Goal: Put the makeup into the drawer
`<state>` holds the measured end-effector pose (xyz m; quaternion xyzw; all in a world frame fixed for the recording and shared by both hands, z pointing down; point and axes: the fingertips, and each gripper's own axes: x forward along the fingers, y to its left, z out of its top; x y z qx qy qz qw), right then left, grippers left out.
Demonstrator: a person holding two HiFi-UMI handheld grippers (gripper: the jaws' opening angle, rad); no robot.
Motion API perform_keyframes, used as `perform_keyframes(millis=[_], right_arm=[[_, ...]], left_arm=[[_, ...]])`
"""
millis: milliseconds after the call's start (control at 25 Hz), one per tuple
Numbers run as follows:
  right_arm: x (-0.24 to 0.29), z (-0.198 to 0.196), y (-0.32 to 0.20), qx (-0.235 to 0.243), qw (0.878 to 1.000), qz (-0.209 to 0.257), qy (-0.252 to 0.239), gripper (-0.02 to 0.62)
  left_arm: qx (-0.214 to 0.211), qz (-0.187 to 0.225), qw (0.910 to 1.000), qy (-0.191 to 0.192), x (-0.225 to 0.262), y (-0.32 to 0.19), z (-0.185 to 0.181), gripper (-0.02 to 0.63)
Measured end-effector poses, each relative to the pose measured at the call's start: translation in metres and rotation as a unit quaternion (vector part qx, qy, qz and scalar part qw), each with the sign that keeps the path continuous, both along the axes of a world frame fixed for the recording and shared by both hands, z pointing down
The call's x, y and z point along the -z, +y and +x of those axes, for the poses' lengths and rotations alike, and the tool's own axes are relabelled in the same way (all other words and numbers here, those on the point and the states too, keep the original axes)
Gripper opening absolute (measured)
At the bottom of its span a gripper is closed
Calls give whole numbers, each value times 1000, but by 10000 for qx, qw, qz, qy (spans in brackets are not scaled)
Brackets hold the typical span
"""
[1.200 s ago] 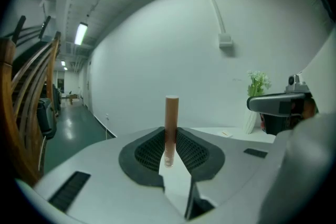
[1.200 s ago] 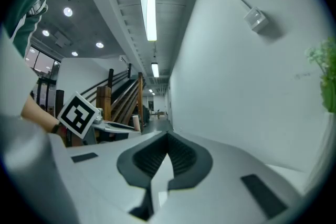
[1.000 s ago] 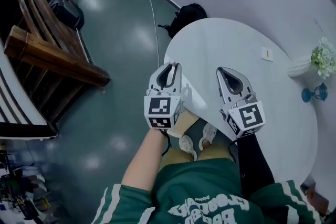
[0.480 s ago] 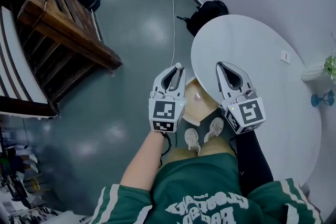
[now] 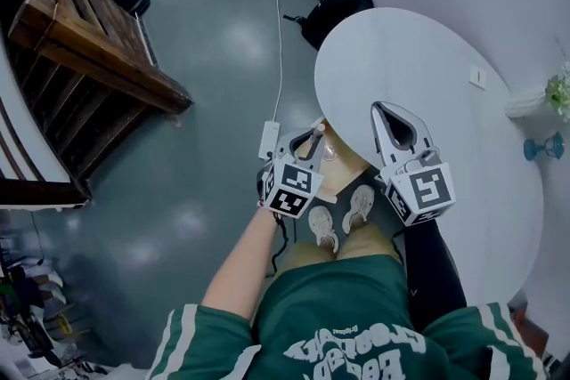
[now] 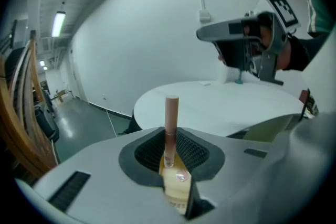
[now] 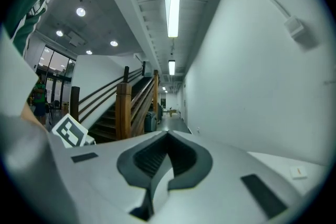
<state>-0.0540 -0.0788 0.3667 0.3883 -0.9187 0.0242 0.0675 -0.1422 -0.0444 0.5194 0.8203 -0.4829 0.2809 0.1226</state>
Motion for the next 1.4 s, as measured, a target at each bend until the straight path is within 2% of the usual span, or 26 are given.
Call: perform_keyframes(millis=[80,200,400,600,720,880,960,1080,1240,1320,1400], right_arm=[[-6,9,-2,-71,9999,-51,55,5],[-15,20,-6,-160,9997,-142,144,5],[-35,39,-12,-251,9985,-341,334,5],[-55,52,-12,-301,9970,-518,493,5],[-65,61,-13,-366,9960,-621,532,5],[-71,71,-18,-456,9953,-663,546,3],[-75,76,-18,-479,9950,-683,558,5],[-82,82,-19,-508,9942,-741,588,5],[-89,91,-20,-581,9932,-797,613,5],[-92,94,-20,-601,9928,-826,621,5],[-92,93,-19,-588,9928,-831,624,5]], left_arm=[[-463,-339,9979,-286,-33,7,14,64],[-1125,-806,9868,-847,-83,16,29,64],[-1903,-1331,9546,-1868,-154,25,41,64],[-2409,-1749,9203,-2537,-204,34,43,64],[-2729,-1840,9010,-2826,-221,35,48,64],[-3259,-1833,8676,-3279,-238,39,58,64],[-3440,-1867,8537,-3435,-248,42,65,65],[-3626,-1835,8416,-3557,-261,43,75,66],[-3921,-1922,8155,-3798,-273,49,77,64],[-4003,-1890,8105,-3836,-275,50,81,64],[-4040,-1746,8099,-3878,-276,48,83,66]])
